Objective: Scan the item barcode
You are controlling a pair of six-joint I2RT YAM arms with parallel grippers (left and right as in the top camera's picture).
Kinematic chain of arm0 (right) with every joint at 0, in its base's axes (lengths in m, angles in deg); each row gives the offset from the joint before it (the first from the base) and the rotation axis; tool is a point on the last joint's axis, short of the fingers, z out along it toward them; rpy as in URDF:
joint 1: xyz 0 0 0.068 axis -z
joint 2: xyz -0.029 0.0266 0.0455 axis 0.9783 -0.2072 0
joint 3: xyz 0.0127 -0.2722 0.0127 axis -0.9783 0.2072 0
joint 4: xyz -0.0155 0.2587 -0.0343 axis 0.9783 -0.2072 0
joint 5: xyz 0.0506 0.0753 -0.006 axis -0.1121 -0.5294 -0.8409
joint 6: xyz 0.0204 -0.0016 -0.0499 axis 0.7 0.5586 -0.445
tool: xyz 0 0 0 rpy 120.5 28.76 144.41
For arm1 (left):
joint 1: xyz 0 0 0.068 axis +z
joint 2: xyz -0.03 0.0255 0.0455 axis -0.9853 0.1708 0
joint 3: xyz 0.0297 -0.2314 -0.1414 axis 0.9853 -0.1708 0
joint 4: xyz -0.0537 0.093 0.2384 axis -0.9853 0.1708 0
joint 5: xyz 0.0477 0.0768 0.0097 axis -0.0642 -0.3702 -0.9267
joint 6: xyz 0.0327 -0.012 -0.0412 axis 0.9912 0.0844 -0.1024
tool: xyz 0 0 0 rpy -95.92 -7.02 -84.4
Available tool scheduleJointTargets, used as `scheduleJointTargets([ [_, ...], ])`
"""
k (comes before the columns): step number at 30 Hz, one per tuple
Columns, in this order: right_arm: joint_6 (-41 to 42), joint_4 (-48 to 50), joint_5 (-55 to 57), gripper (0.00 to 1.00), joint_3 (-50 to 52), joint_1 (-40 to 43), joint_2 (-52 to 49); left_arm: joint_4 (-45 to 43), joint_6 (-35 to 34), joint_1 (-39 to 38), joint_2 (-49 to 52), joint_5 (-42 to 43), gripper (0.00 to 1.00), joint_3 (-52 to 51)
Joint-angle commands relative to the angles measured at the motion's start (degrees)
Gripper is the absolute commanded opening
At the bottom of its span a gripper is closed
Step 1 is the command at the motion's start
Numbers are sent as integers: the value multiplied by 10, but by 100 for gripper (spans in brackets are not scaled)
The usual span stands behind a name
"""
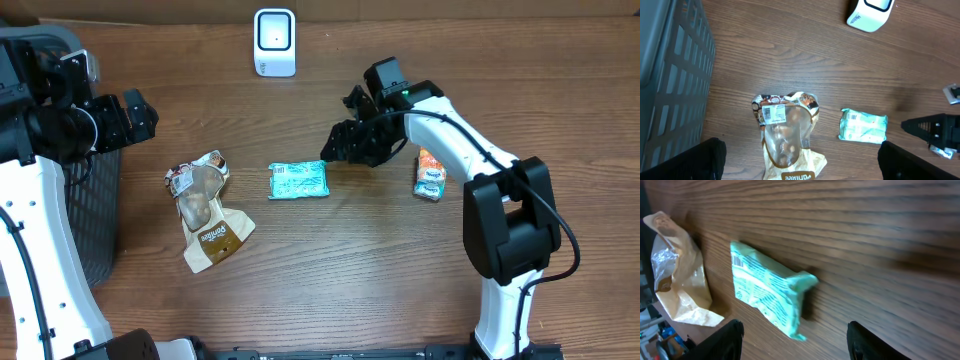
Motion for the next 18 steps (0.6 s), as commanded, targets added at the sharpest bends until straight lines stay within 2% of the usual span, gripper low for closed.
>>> scheduleJointTargets([
  [1,35,18,-11,61,25,-16,-8,0,9,-1,0,0,99,7],
  [18,152,182,-42,47,141,-25,-9,0,9,-1,0,0,99,7],
])
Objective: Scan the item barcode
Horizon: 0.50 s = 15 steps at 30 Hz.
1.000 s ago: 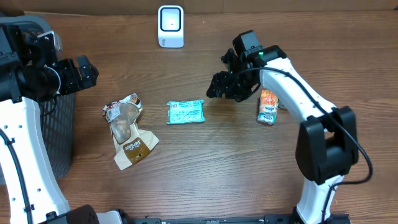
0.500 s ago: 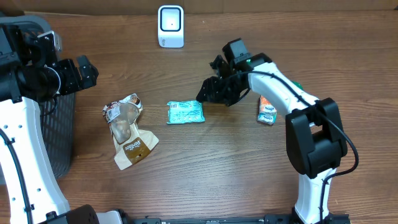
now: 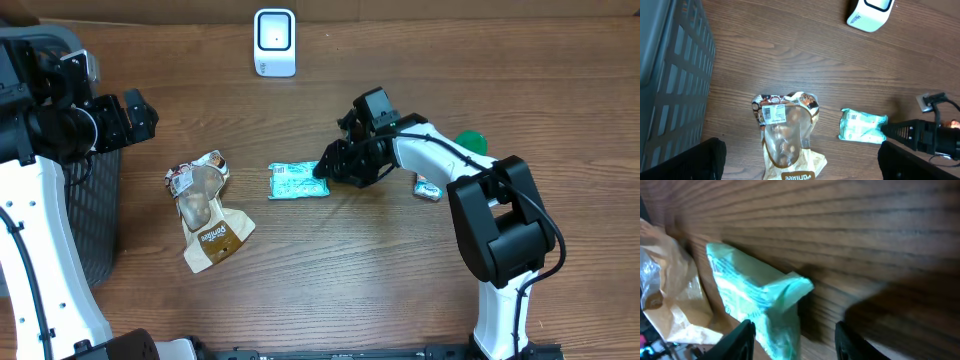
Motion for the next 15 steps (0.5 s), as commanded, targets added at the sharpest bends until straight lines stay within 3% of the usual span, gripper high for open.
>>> scheduleJointTargets([
  [1,37,24,-14,46,18,-6,-8,0,9,-1,0,0,100,7],
  [11,68,67,-8,45,19,-48,-35,0,9,-1,0,0,100,7],
  [13,80,68,-4,38,19,-48,-35,0,9,-1,0,0,100,7],
  [15,82,68,-5,24,19,-47,-35,0,9,-1,0,0,100,7],
])
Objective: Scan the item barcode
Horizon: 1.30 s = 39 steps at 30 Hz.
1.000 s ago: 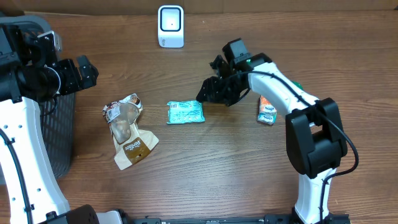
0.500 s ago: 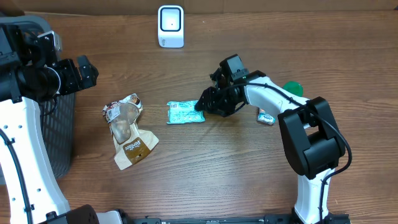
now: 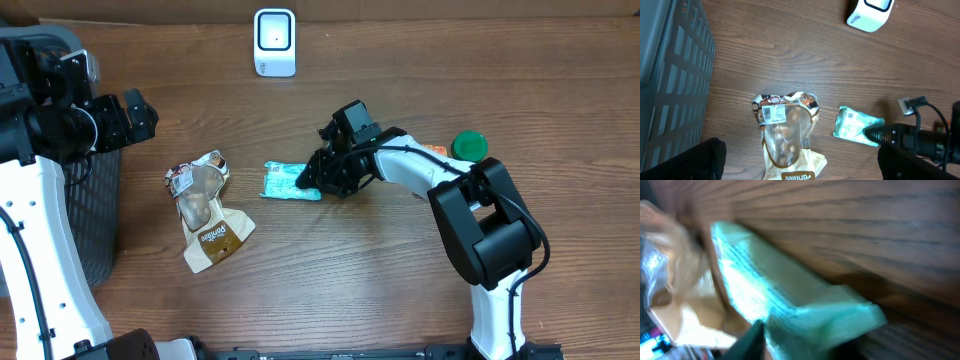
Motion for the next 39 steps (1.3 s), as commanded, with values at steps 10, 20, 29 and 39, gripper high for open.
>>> scheduleJointTargets([
  [10,12,-1,-58,4,0,31,-17,0,9,-1,0,0,100,7],
  [20,-107,-72,-151,4,-2,78,120,0,9,-1,0,0,100,7],
  [29,-136,-157,-64,4,-2,79,343,0,9,-1,0,0,100,7],
  [39,-131,-200,1,4,-2,79,470,0,9,-1,0,0,100,7],
])
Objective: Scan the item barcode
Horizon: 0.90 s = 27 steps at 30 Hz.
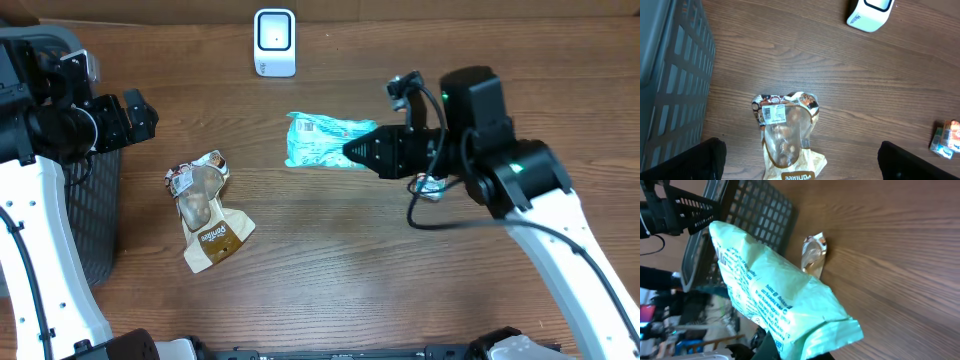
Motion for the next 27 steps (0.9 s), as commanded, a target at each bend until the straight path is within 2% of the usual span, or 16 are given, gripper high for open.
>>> scheduleJointTargets([
  [1,-6,-8,37,4,-5,-1,17,0,9,-1,0,0,100,7],
  [9,40,-14,96,4,-9,-4,-1,0,9,-1,0,0,99,7],
  [13,37,-57,127,4,-69,-6,-43,0,9,-1,0,0,100,7],
  [16,15,-125,178,4,-174,-16,-111,0,9,-1,0,0,100,7],
  [22,-37,-258,352,4,-500,-56,-316,0,9,-1,0,0,100,7],
  [25,-67,-245,462,4,-600,-72,-396,0,9,-1,0,0,99,7],
  [27,-101,-191,547,4,-613,-85,-429,0,9,-1,0,0,100,7],
])
